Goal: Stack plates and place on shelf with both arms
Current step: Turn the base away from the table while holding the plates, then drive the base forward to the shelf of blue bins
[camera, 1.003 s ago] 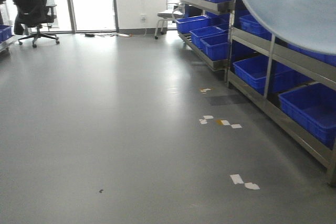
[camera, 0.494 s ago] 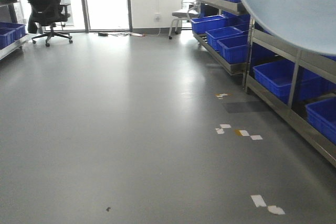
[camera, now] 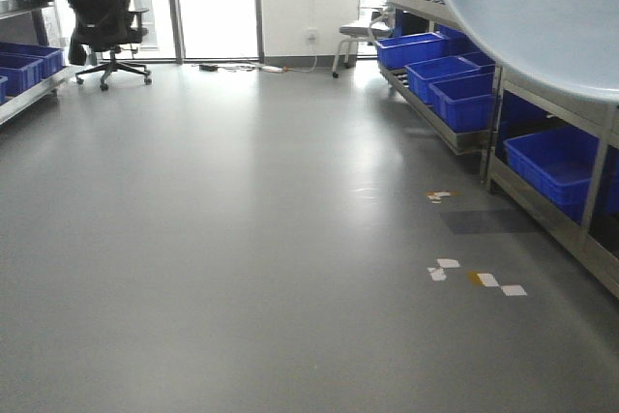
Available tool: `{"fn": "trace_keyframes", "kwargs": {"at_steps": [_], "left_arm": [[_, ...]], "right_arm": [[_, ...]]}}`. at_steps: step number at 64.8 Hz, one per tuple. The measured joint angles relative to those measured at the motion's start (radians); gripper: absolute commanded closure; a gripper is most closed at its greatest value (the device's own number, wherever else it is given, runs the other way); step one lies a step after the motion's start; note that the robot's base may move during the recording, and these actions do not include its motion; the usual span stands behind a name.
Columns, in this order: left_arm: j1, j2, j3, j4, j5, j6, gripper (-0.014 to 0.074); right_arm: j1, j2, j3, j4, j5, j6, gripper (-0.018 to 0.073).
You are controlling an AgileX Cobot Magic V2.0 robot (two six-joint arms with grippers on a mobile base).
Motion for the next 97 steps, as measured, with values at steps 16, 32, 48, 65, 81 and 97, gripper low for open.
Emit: {"fn": "trace_keyframes", "kwargs": {"at_steps": [16,32,48,65,81,97], "left_arm": [[0.000,0.000,0.000,0.000,0.000,0.000,0.0514],[0.000,0.000,0.000,0.000,0.000,0.000,0.0514],[0.000,0.000,0.000,0.000,0.000,0.000,0.0514],[0.000,0.000,0.000,0.000,0.000,0.000,0.0514],[0.000,0.000,0.000,0.000,0.000,0.000,0.0514],[0.000,0.000,0.000,0.000,0.000,0.000,0.0514]], "right_arm": [[0.000,0.000,0.000,0.000,0.000,0.000,0.0503],[0.000,0.000,0.000,0.000,0.000,0.000,0.0503],[0.000,0.000,0.000,0.000,0.000,0.000,0.0503],[0.000,0.000,0.000,0.000,0.000,0.000,0.0503],[0.000,0.000,0.000,0.000,0.000,0.000,0.0503],[0.000,0.000,0.000,0.000,0.000,0.000,0.0503]]}}
